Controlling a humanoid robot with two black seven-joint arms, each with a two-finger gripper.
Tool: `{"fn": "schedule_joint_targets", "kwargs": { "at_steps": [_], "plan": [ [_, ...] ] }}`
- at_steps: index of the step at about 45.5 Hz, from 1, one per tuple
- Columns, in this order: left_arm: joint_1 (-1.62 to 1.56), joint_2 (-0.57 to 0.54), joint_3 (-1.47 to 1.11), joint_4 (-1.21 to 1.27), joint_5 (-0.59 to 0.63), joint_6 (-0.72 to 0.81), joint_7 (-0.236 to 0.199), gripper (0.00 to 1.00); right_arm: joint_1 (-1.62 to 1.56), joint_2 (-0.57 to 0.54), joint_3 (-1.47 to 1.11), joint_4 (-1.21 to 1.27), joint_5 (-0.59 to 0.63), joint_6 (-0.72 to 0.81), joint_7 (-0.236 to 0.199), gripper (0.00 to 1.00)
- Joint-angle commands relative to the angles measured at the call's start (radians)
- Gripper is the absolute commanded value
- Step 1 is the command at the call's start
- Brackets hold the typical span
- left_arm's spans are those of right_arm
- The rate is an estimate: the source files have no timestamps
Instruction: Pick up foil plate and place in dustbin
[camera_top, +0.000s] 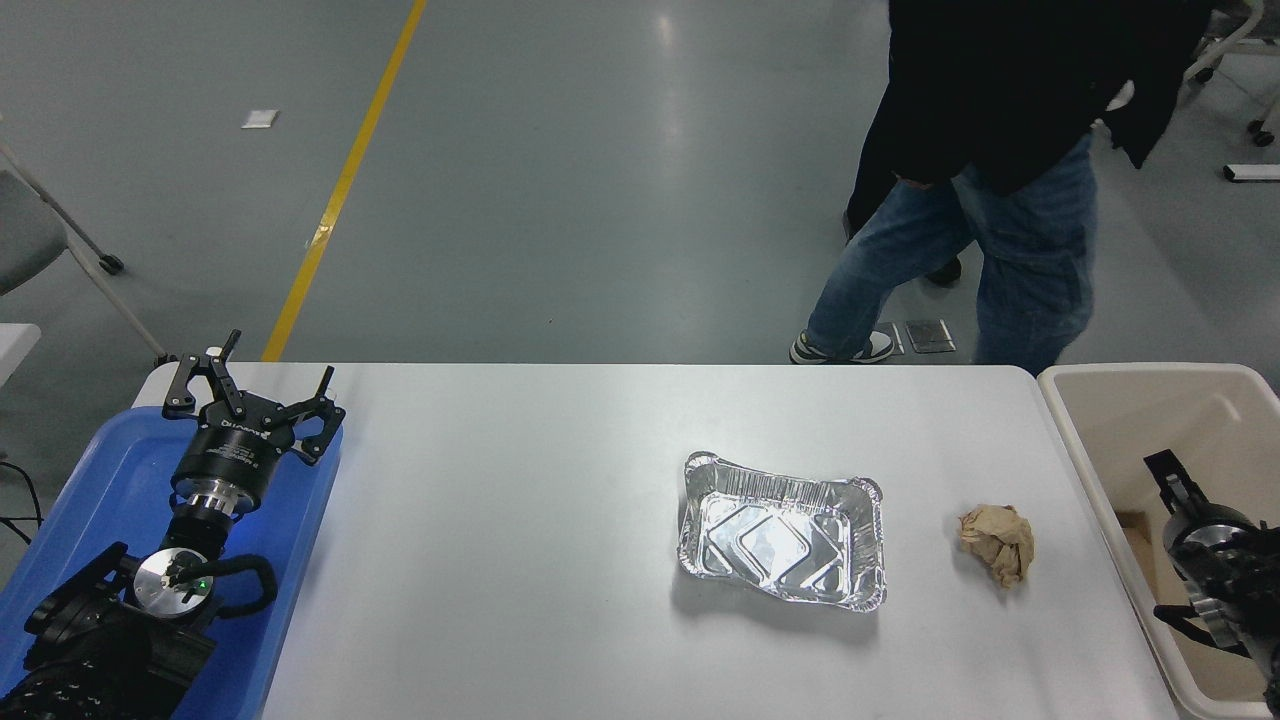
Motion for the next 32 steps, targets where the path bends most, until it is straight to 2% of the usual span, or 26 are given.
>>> {"fn": "schedule_joint_targets", "kwargs": {
  "at_steps": [1, 32],
  "plan": [
    [0.000, -0.001, 0.000, 0.000, -0.001, 0.000, 0.000, 0.99, 0.000, -0.001, 0.002, -0.002, 0.000, -0.008, 0.002, 1.00],
    [0.000, -0.002, 0.000, 0.000, 0.000, 0.000, 0.000, 0.99, 0.011, 0.001, -0.006, 0.001, -0.001, 0.007, 0.006, 1.00]
  ]
}}
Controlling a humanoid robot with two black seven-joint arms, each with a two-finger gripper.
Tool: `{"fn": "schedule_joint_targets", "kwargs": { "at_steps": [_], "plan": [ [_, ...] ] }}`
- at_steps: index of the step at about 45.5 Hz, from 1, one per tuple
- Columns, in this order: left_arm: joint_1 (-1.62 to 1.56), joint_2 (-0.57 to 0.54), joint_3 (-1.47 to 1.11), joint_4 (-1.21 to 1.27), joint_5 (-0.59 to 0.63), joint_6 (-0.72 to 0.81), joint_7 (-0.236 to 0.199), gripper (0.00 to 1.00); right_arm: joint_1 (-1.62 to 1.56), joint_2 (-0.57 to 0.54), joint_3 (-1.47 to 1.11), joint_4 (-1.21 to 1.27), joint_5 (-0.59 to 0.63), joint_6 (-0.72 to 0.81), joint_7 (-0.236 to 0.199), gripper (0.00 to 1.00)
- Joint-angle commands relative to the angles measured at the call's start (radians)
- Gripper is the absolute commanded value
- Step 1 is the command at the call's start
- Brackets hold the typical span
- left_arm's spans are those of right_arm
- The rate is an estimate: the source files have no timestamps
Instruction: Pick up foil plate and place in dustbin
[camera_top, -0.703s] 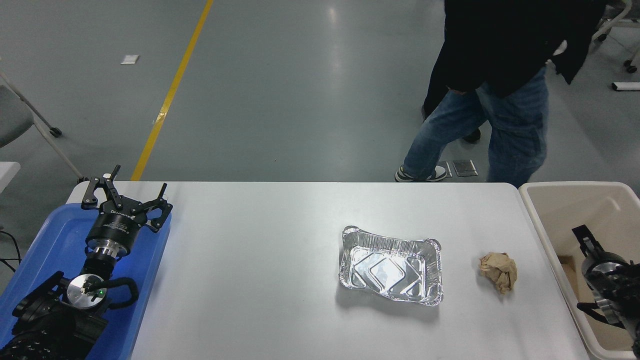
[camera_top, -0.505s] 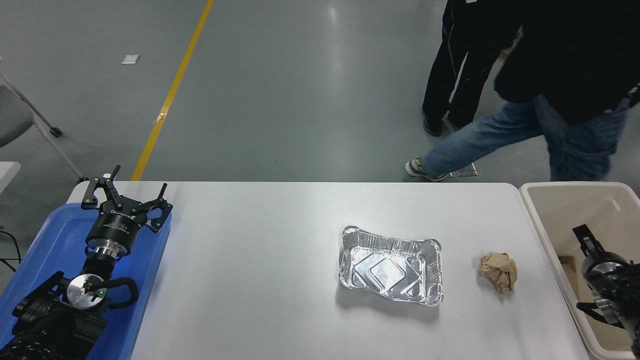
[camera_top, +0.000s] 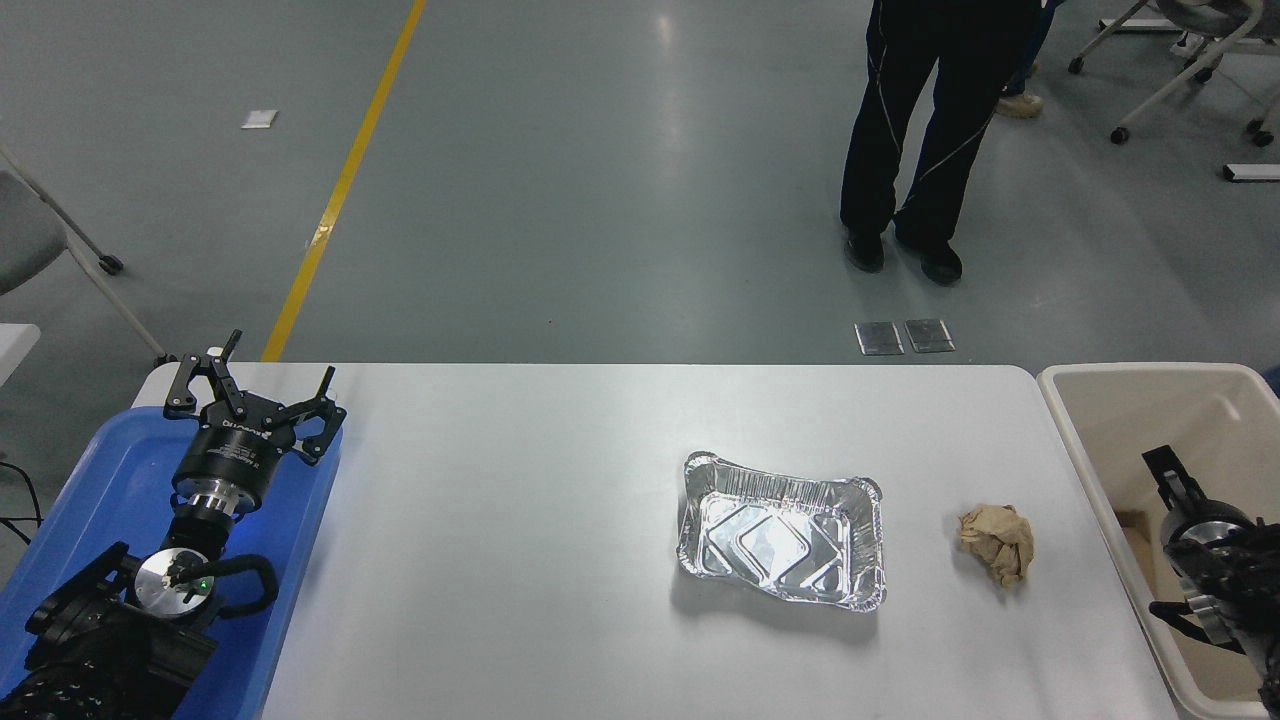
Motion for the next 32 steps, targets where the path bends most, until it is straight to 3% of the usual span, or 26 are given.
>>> {"fn": "schedule_joint_targets", "kwargs": {
  "at_steps": [1, 20, 25, 32],
  "plan": [
    [0.000, 0.000, 0.000, 0.000, -0.001, 0.000, 0.000, 0.99, 0.003, -0.004, -0.003, 0.001, -0.001, 0.007, 0.002, 1.00],
    [0.000, 0.000, 0.002, 0.000, 0.001, 0.000, 0.000, 0.99, 0.013, -0.030, -0.003, 0.018, -0.015, 0.017, 0.003, 1.00],
    [0.000, 0.000, 0.002, 0.000, 0.001, 0.000, 0.000, 0.99, 0.062, -0.090, 0.000, 0.113, -0.063, 0.019, 0.003, 1.00],
    [0.000, 0.001, 0.002, 0.000, 0.001, 0.000, 0.000, 0.99, 0.208, -0.246, -0.003, 0.430, -0.181, 0.019, 0.003, 1.00]
  ]
}}
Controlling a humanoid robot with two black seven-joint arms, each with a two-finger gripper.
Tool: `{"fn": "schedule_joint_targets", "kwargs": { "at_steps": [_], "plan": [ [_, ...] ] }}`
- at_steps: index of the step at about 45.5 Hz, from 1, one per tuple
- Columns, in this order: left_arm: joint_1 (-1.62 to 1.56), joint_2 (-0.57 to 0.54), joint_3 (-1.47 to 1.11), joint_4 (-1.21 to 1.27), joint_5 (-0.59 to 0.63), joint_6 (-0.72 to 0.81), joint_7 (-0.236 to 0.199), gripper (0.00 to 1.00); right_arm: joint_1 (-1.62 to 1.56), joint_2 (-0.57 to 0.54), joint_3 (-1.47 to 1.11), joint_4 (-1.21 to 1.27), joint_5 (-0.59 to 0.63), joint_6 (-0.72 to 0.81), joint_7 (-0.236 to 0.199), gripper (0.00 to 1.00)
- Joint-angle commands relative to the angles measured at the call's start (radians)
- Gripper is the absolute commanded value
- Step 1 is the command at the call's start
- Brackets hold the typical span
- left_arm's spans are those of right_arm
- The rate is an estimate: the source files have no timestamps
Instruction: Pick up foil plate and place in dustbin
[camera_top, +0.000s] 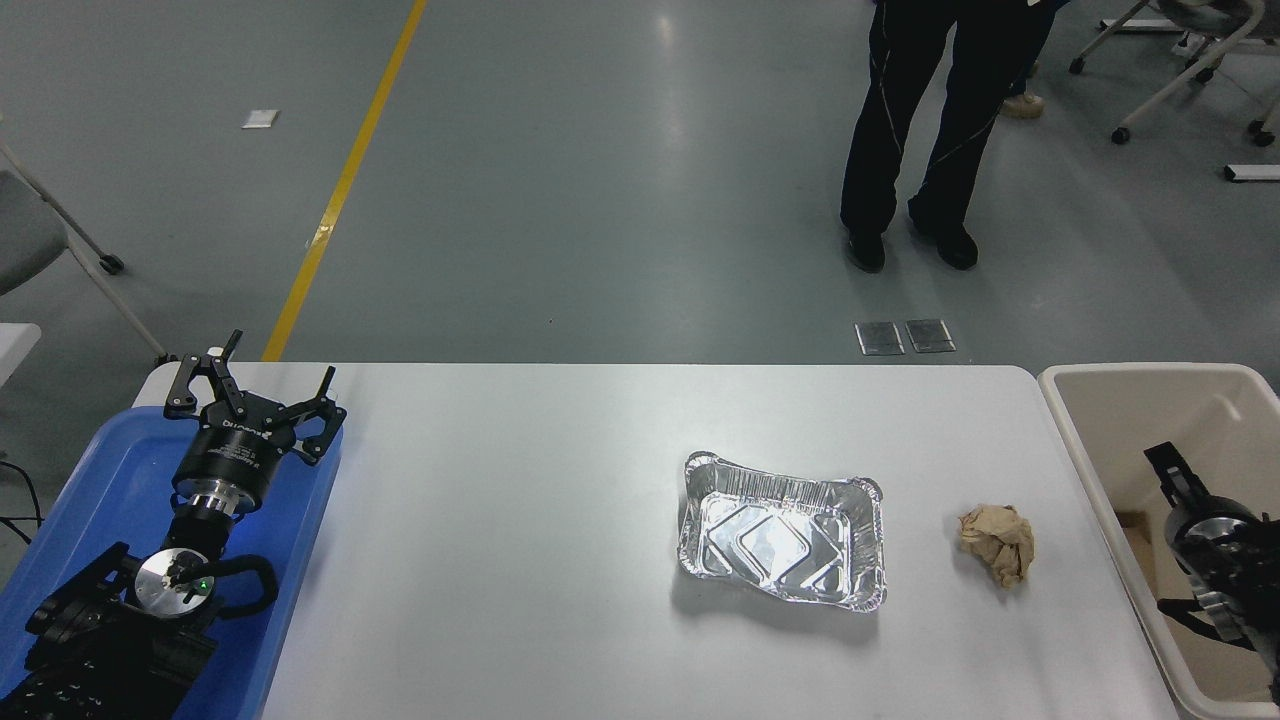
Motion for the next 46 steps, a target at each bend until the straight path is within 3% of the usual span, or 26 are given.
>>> {"fn": "schedule_joint_targets", "kwargs": {
  "at_steps": [1, 10, 23, 31, 46],
  "plan": [
    [0.000, 0.000, 0.000, 0.000, 0.000, 0.000, 0.000, 0.99, 0.164, -0.176, -0.002, 0.349, -0.148, 0.004, 0.000, 1.00],
    [-0.002, 0.002, 0.002, 0.000, 0.000, 0.000, 0.002, 0.99, 0.345, -0.237, -0.115, 0.561, -0.315, 0.010, 0.000, 1.00],
    [-0.002, 0.002, 0.002, 0.000, 0.000, 0.000, 0.002, 0.99, 0.768, -0.236, -0.472, 0.943, -0.326, 0.131, 0.000, 1.00],
    [-0.002, 0.002, 0.002, 0.000, 0.000, 0.000, 0.002, 0.99, 0.966, -0.228, -0.561, 1.116, -0.327, 0.223, 0.000, 1.00],
    [-0.002, 0.002, 0.002, 0.000, 0.000, 0.000, 0.002, 0.99, 1.045, -0.173, -0.603, 1.136, -0.306, 0.237, -0.005, 1.00]
  ]
}}
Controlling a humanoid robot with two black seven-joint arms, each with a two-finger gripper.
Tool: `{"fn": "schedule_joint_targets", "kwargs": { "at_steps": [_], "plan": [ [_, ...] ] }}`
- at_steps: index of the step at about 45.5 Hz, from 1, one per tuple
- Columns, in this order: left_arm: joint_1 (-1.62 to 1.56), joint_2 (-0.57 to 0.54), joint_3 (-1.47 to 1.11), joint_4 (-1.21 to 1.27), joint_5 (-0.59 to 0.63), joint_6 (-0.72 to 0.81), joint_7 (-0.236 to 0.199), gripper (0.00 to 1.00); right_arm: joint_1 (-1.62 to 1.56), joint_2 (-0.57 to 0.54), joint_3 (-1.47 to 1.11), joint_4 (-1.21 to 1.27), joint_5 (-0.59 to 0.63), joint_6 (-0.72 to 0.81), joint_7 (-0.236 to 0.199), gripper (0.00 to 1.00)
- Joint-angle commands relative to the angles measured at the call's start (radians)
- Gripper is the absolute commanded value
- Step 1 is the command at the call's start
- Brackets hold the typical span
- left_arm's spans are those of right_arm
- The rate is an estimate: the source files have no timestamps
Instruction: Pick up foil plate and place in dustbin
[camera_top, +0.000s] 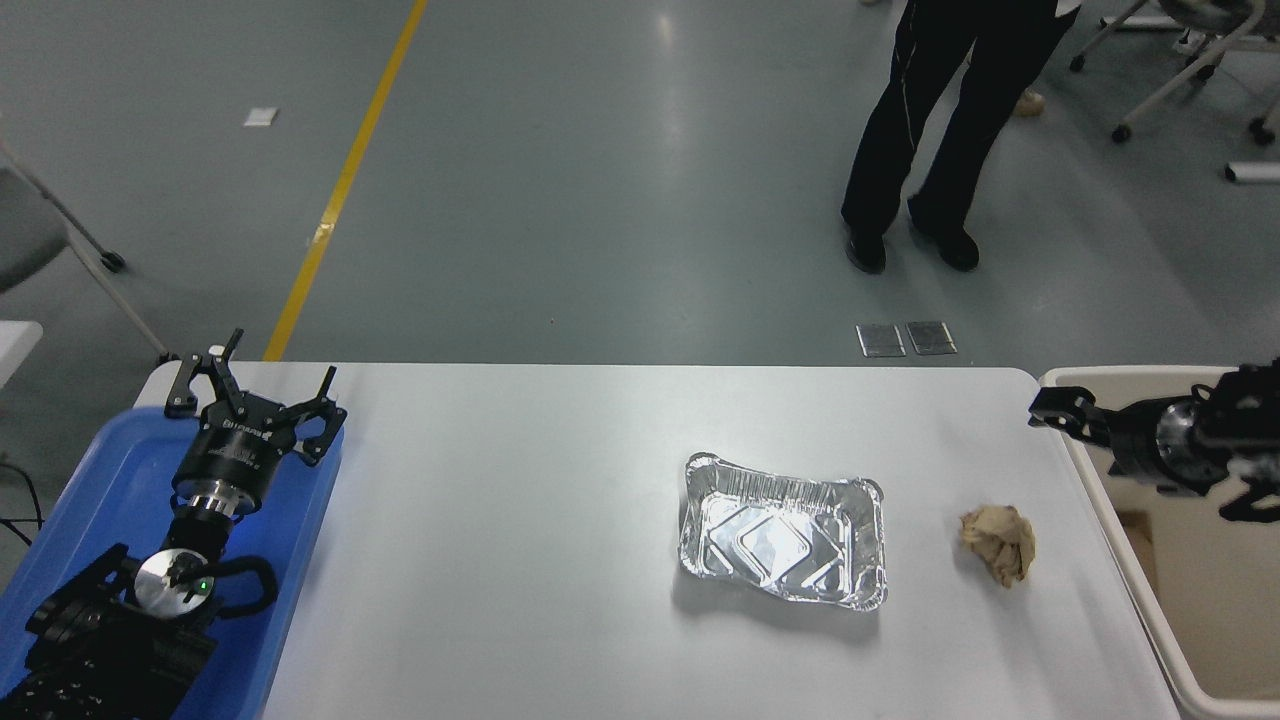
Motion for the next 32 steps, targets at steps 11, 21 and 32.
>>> {"fn": "schedule_joint_targets", "kwargs": {
  "at_steps": [11, 21, 32],
  "plan": [
    [0.000, 0.000, 0.002, 0.000, 0.000, 0.000, 0.001, 0.99, 0.181, 0.025, -0.041, 0.059, 0.011, 0.027, -0.003, 1.00],
    [0.002, 0.000, 0.000, 0.000, 0.000, 0.000, 0.000, 0.99, 0.256, -0.004, -0.064, 0.118, 0.022, 0.088, 0.000, 1.00],
    [0.002, 0.000, 0.000, 0.000, 0.000, 0.000, 0.001, 0.99, 0.517, 0.011, -0.081, 0.203, 0.022, 0.362, -0.001, 1.00]
  ]
}}
